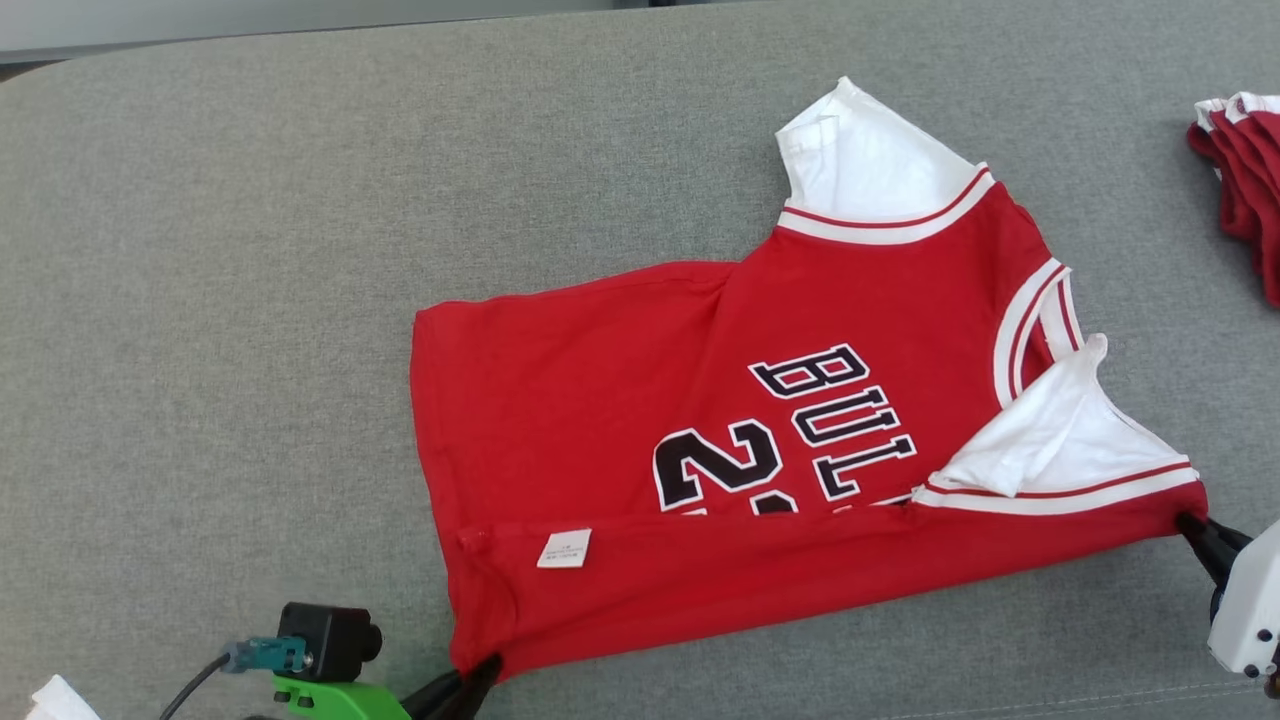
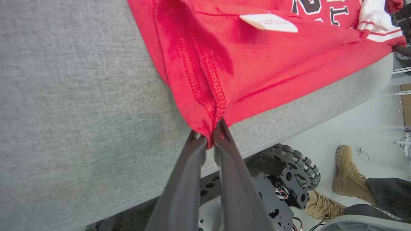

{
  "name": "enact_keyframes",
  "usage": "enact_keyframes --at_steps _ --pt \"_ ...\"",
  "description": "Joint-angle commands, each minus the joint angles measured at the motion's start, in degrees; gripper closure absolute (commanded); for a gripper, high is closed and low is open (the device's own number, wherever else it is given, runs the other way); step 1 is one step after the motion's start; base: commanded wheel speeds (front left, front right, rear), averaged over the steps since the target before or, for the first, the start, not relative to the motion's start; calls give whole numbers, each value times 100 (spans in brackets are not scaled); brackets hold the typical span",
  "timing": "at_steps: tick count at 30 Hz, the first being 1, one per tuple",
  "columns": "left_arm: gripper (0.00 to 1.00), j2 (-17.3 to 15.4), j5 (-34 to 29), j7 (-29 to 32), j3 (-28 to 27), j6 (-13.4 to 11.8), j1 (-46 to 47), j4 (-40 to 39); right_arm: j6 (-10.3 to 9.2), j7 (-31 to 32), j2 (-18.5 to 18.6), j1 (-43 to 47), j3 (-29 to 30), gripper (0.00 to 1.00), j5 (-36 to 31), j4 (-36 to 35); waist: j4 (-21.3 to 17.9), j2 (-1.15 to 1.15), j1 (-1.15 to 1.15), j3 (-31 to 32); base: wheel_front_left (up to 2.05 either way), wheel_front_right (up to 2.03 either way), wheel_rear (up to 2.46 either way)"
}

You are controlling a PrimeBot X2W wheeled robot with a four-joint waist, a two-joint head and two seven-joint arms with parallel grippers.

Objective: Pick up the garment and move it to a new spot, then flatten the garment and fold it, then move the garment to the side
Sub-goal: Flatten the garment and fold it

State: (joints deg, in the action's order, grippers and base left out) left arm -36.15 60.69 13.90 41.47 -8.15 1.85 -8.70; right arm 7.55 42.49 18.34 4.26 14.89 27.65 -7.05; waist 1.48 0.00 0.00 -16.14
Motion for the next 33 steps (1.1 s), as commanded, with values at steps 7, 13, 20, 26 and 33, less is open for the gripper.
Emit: enact_keyframes --at_steps 7,13,20,26,33 --pt "0 -435 -245 -246 -412 -267 71 -326 -10 81 284 -215 194 0 -57 -747 69 0 0 -283 0 0 0" --pt "0 -438 -418 -148 -858 -268 1255 -237 -8 434 442 -1756 -36 0 -340 -1229 295 0 0 -970 0 0 0" --pt "0 461 -752 126 -537 148 3147 886 -8 498 384 -4194 -846 0 -1206 65 808 0 0 -1792 0 0 0" --pt "0 1106 -1063 121 -122 539 4022 1839 -10 82 222 -5276 -1241 0 -1712 1568 1159 0 0 -1893 0 0 0" --pt "0 1302 -1170 241 148 890 4352 2229 -10 -315 88 -5799 -1440 0 -1974 2763 1268 0 0 -1913 0 0 0"
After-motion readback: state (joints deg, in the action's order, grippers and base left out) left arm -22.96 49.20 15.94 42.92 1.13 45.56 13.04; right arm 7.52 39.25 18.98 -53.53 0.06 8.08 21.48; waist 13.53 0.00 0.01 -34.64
